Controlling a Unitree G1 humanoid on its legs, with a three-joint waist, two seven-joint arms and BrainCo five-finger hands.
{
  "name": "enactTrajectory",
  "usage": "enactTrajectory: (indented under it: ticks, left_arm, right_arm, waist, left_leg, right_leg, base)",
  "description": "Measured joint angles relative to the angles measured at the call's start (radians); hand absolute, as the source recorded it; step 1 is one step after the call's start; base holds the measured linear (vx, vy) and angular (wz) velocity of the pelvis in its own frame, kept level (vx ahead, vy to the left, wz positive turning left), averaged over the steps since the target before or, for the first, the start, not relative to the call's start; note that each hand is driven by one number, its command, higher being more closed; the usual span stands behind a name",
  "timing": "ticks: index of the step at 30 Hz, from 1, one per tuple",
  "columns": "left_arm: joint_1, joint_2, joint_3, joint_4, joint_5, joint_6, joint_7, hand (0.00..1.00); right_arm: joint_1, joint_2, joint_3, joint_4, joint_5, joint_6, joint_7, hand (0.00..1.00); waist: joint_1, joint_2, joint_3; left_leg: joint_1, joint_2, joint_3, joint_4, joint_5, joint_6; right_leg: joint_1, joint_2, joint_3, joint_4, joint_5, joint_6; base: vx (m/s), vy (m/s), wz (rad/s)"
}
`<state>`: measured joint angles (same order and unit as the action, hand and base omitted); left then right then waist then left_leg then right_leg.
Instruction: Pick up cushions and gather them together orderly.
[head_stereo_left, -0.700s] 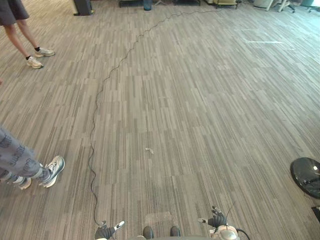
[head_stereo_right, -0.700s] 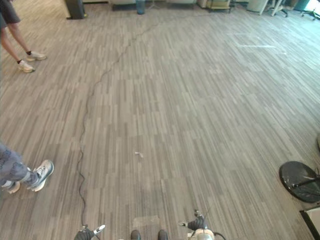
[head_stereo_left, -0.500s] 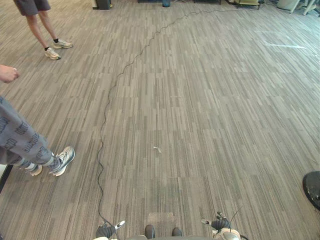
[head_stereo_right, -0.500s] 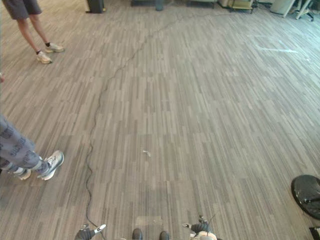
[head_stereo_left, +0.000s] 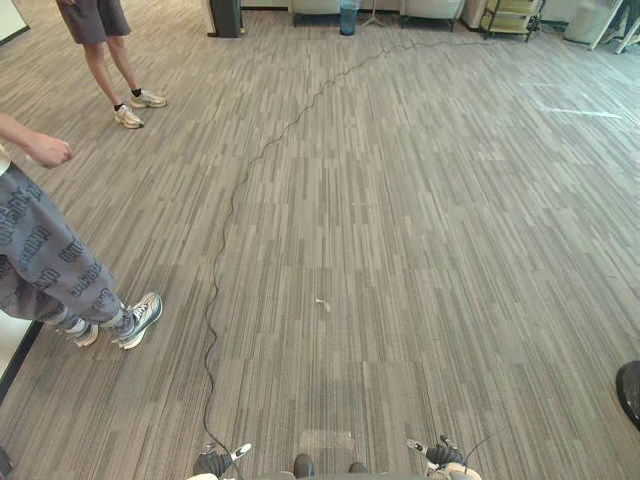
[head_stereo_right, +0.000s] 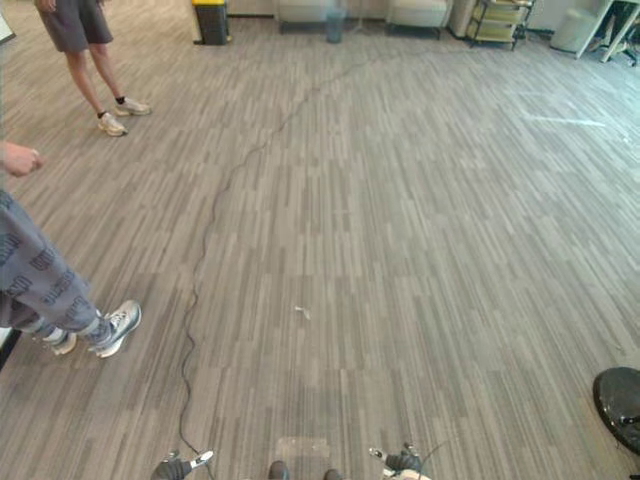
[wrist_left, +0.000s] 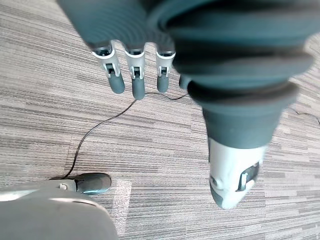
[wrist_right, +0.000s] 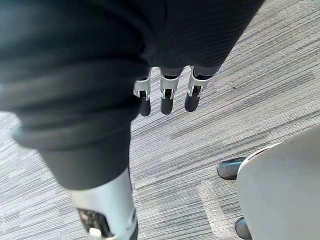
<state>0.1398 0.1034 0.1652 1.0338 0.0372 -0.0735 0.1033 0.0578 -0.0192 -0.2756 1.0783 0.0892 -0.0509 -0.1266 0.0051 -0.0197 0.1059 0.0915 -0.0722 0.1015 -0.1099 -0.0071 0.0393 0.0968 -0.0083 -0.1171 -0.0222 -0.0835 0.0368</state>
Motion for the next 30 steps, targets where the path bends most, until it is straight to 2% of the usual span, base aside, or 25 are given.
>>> enactTrajectory:
  ticks: [8,20,24,27,29,30]
  left_arm:
    - [-0.001,0.002,-0.001,0.000,0.000,0.000,-0.002,0.00]
    - [-0.008,0.009,-0.008,0.000,-0.001,0.000,-0.019,0.00]
    - [-0.010,0.007,-0.007,-0.001,-0.001,0.000,-0.018,0.00]
    - [-0.008,-0.001,0.015,-0.002,-0.002,0.001,-0.018,0.00]
    - [-0.009,-0.003,0.051,-0.020,-0.002,0.002,-0.020,0.00]
    - [-0.008,-0.013,0.077,-0.041,-0.002,0.003,-0.020,0.00]
  right_arm:
    - [-0.002,0.006,-0.022,0.003,0.000,0.000,0.003,0.00]
    - [-0.015,0.010,-0.031,0.006,0.000,0.000,0.008,0.00]
    - [-0.018,0.010,-0.035,0.002,0.000,-0.001,0.008,0.00]
    - [-0.016,0.012,-0.039,-0.002,0.001,-0.007,0.008,0.00]
    - [-0.015,0.021,-0.039,-0.023,0.001,-0.011,0.008,0.00]
    - [-0.005,0.024,-0.039,-0.047,0.001,-0.011,0.008,0.00]
  waist:
    - [0.000,-0.003,0.002]
    - [-0.005,-0.006,0.023]
    - [-0.005,-0.001,0.028]
    - [-0.005,0.002,0.032]
    - [0.000,-0.011,0.049]
    - [0.000,-0.006,0.059]
  left_leg:
    - [0.003,-0.003,0.011,0.000,-0.003,0.001]
    - [0.010,0.004,0.032,0.000,-0.015,-0.017]
    - [-0.009,0.012,0.045,0.000,-0.017,-0.020]
    - [-0.013,0.021,0.065,0.009,-0.037,-0.040]
    - [-0.057,0.030,0.087,0.149,-0.108,-0.047]
    - [-0.116,0.054,0.129,0.303,-0.175,-0.049]
  right_leg:
    - [0.007,-0.002,0.011,-0.016,0.003,-0.004]
    - [0.017,0.005,0.022,-0.035,0.003,-0.005]
    - [-0.014,0.012,0.029,-0.010,-0.006,-0.018]
    - [-0.050,0.017,0.044,0.067,-0.051,-0.032]
    - [-0.064,0.005,0.051,0.131,-0.088,-0.040]
    - [-0.065,0.006,0.044,0.157,-0.110,-0.042]
  base:
    - [0.02,-0.005,-0.04]
    - [0.01,-0.029,-0.03]
    - [-0.02,-0.031,-0.08]
    - [0.02,-0.039,-0.14]
    - [0.06,-0.063,-0.04]
    - [0.05,-0.096,0.12]
